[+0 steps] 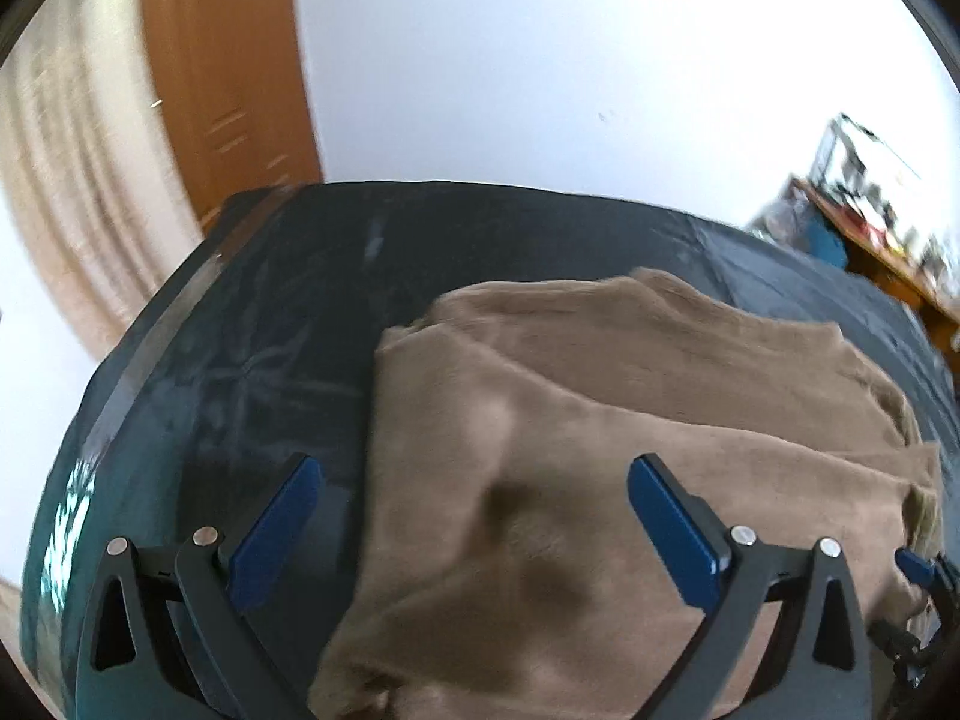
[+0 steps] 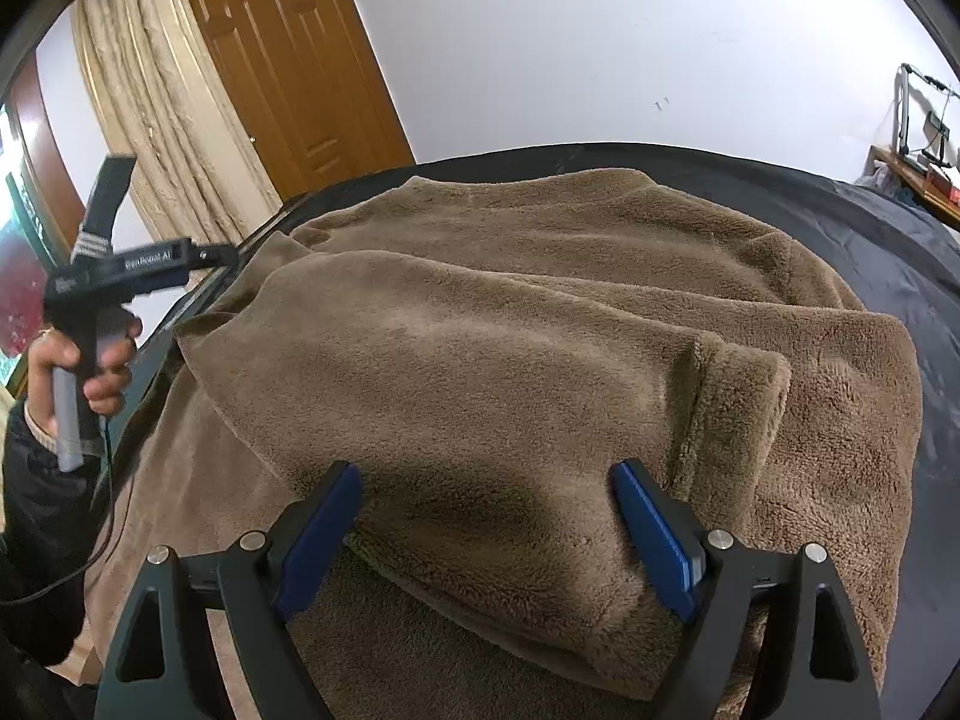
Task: Fold clothes
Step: 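Smooth the folded sweater flat with both open grippers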
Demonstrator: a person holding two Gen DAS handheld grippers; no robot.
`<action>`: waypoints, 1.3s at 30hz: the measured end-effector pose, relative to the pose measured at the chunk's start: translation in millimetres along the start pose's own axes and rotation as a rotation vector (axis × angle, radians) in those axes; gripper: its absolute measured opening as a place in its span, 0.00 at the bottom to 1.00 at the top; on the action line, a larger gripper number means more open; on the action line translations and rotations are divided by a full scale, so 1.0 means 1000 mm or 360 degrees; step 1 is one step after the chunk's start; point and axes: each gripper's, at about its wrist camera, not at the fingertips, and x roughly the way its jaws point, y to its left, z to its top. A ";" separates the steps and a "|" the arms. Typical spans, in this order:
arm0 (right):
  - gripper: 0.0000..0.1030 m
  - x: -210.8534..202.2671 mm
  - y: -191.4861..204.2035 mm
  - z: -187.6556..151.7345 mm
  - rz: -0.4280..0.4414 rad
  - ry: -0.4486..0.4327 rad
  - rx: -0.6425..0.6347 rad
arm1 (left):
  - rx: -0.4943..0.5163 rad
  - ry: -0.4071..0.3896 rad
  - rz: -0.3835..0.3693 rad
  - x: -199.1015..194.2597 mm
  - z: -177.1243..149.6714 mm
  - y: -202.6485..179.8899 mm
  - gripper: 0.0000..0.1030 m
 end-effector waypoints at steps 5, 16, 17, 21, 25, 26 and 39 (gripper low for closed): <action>0.86 -0.001 0.000 0.000 0.0003 -0.0003 0.0001 | -0.0013 0.0184 -0.0092 0.044 0.004 -0.012 1.00; 0.86 -0.003 -0.001 0.002 0.0026 0.0010 0.0004 | -0.0173 0.0222 -0.0006 0.088 0.000 0.023 1.00; 0.86 -0.003 -0.002 0.002 0.0028 0.0010 0.0005 | -0.0174 0.0219 -0.0009 0.088 -0.001 0.024 1.00; 0.86 -0.003 -0.002 0.003 0.0031 0.0010 0.0010 | -0.0191 0.0191 -0.0031 0.083 -0.005 0.028 1.00; 0.86 -0.003 -0.004 0.003 0.0052 0.0001 0.0033 | -0.0122 0.0009 0.0000 0.042 -0.004 0.023 1.00; 0.86 -0.003 -0.005 0.003 0.0060 -0.0001 0.0040 | -0.0080 -0.0070 -0.0047 0.024 -0.005 0.018 1.00; 0.86 -0.014 -0.014 0.003 0.0045 -0.0095 0.0120 | 0.0283 0.0159 -0.0279 0.059 -0.045 -0.036 1.00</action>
